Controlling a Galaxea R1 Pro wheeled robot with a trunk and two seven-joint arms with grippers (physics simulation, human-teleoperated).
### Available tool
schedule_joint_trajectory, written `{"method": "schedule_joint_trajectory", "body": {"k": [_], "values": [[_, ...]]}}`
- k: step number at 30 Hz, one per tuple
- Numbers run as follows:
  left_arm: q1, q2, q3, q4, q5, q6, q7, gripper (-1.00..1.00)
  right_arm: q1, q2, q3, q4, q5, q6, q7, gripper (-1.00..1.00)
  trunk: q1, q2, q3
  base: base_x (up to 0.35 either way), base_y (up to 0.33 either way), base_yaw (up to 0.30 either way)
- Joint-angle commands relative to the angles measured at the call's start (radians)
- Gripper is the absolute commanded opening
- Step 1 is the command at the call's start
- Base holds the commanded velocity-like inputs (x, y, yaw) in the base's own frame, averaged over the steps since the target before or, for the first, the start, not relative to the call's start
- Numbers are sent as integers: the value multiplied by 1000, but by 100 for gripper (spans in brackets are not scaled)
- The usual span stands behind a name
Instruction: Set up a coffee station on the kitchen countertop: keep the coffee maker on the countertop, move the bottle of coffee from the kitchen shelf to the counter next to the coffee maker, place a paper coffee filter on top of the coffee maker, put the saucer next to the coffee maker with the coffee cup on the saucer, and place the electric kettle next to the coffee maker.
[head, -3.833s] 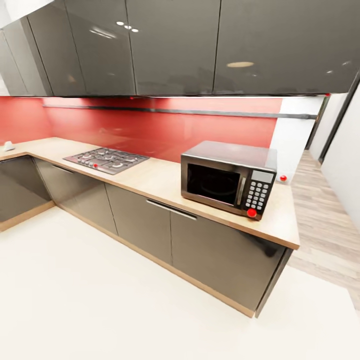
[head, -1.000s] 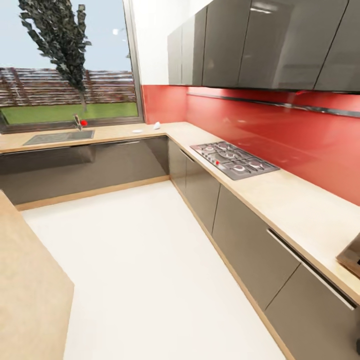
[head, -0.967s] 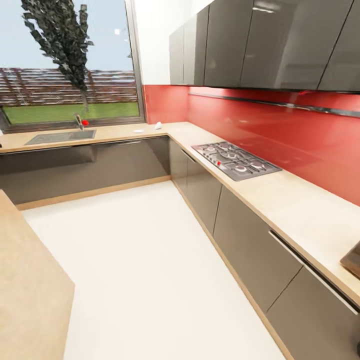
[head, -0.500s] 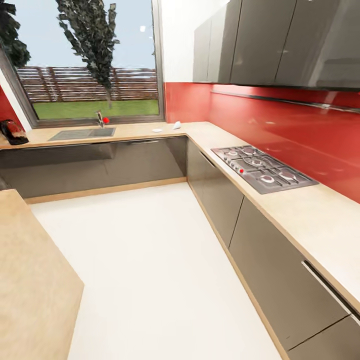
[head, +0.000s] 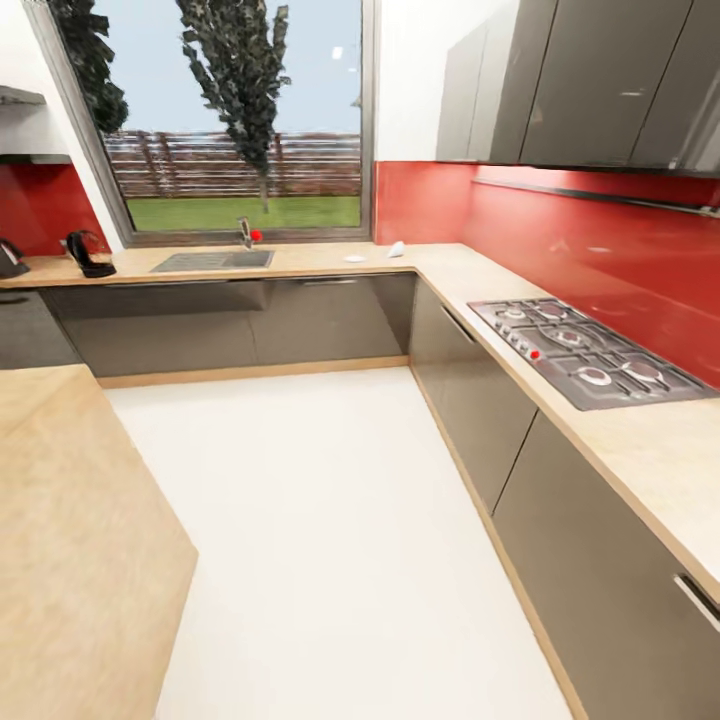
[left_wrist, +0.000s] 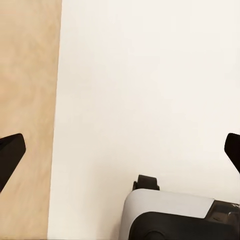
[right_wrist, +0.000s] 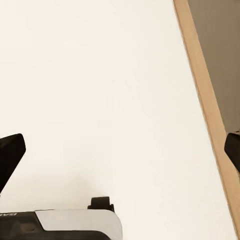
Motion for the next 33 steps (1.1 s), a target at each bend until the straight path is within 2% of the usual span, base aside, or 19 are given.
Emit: {"method": "schedule_joint_trajectory", "body": {"k": [1, 8, 33], "values": [[-1, 0, 0, 1, 1, -3, 1, 100, 0, 0, -1, 0, 1, -3, 0, 100, 0, -1, -1, 0, 0, 133], [0, 0, -1, 1, 0, -3, 1, 100, 0, -4, -4, -1, 1, -4, 2, 100, -23, 41, 21, 0, 0, 23], [-1, 0, -1, 1, 1, -3, 1, 100, 0, -4, -1, 2, 1, -4, 1, 100, -119, 216, 137, 0, 0, 0]]}}
